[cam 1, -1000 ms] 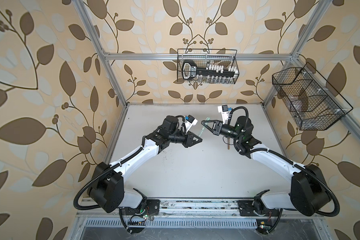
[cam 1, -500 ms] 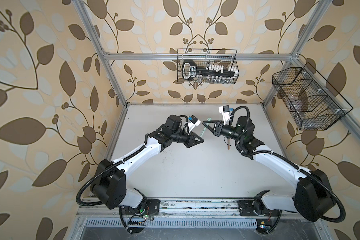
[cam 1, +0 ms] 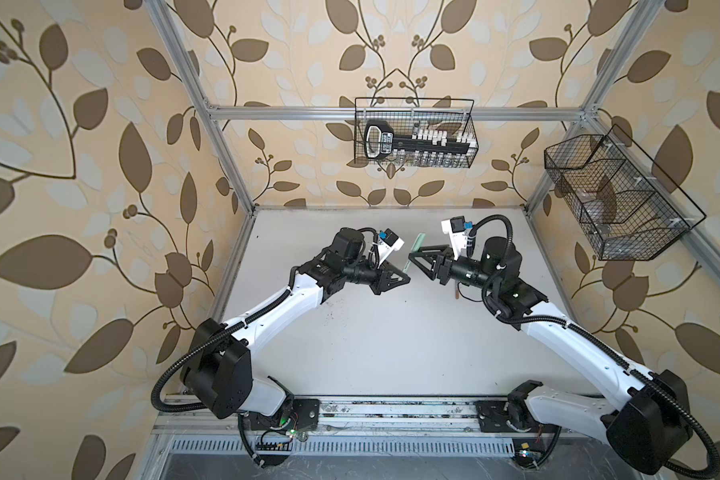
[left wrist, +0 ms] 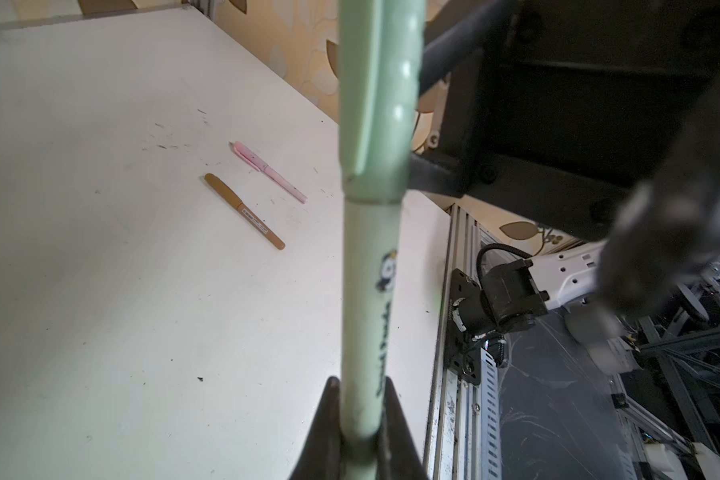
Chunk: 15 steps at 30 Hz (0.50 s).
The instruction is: Insert the pens into the pen caps
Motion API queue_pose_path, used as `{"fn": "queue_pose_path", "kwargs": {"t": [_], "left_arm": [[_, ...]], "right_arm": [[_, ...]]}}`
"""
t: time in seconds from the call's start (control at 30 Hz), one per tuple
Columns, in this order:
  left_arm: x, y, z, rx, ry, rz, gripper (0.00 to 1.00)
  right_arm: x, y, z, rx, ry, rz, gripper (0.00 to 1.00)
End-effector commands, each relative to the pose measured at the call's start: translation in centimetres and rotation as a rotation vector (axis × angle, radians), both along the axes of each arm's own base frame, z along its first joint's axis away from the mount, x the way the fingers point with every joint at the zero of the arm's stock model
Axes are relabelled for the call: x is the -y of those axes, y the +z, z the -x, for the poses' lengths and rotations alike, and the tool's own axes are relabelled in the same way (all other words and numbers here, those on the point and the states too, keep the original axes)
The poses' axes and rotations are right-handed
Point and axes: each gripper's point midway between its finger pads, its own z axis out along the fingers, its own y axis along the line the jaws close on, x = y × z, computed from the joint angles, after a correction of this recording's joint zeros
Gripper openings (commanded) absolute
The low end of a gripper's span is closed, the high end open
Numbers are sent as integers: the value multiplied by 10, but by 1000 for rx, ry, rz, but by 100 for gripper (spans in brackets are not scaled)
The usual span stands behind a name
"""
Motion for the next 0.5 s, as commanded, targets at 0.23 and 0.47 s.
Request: {"fn": "queue_pose_path", "kwargs": {"t": [0.23, 0.47], "left_arm": [[-10, 17, 3, 41, 33, 16, 0], [-10, 23, 10, 58, 23, 31, 0]], "right_arm": [[28, 33, 1, 19, 68, -108, 59], [11, 26, -14, -19, 175, -116, 60]]}}
